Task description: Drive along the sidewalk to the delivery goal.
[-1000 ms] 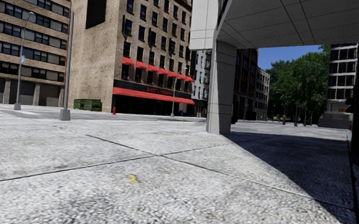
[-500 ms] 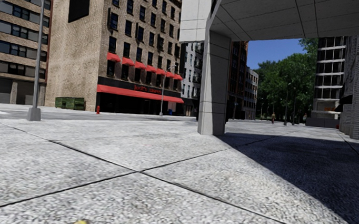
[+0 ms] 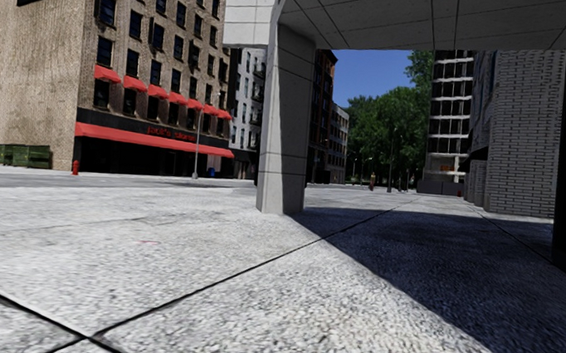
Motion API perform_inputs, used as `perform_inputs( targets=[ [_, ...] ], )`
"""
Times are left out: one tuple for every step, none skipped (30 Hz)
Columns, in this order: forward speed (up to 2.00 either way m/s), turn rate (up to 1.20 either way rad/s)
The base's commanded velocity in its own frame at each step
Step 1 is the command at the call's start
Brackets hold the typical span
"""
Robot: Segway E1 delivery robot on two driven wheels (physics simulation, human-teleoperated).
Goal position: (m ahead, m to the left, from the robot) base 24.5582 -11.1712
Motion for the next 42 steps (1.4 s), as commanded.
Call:
perform_inputs(
  targets=[
    [2.00,-0.47],
    [2.00,-0.47],
    [2.00,-0.47],
    [2.00,-0.47],
    [2.00,-0.47],
    [2.00,-0.47],
    [2.00,-0.47],
    [2.00,-0.47],
    [2.00,-0.47],
    [2.00,-0.47],
    [2.00,-0.47],
    [2.00,-0.47],
    [2.00,-0.47],
    [2.00,-0.47],
    [2.00,-0.47],
    [2.00,-0.47],
    [2.00,-0.47],
    [2.00,-0.47],
    [2.00,-0.47],
    [2.00,-0.47],
    [2.00,-0.47],
    [2.00,-0.47],
    [2.00,-0.47],
    [2.00,-0.47],
    [2.00,-0.47],
    [2.00,-0.47],
    [2.00,-0.47],
    [2.00,-0.47],
    [2.00,-0.47],
    [2.00,-0.47],
    [2.00,-0.47],
    [2.00,-0.47],
    [2.00,-0.47],
    [2.00,-0.47],
    [2.00,-0.47],
    [2.00,-0.47],
    [2.00,-0.46],
    [2.00,-0.46],
    [2.00,-0.46],
    [2.00,-0.46],
    [2.00,-0.46],
    [2.00,-0.46]
  ],
)
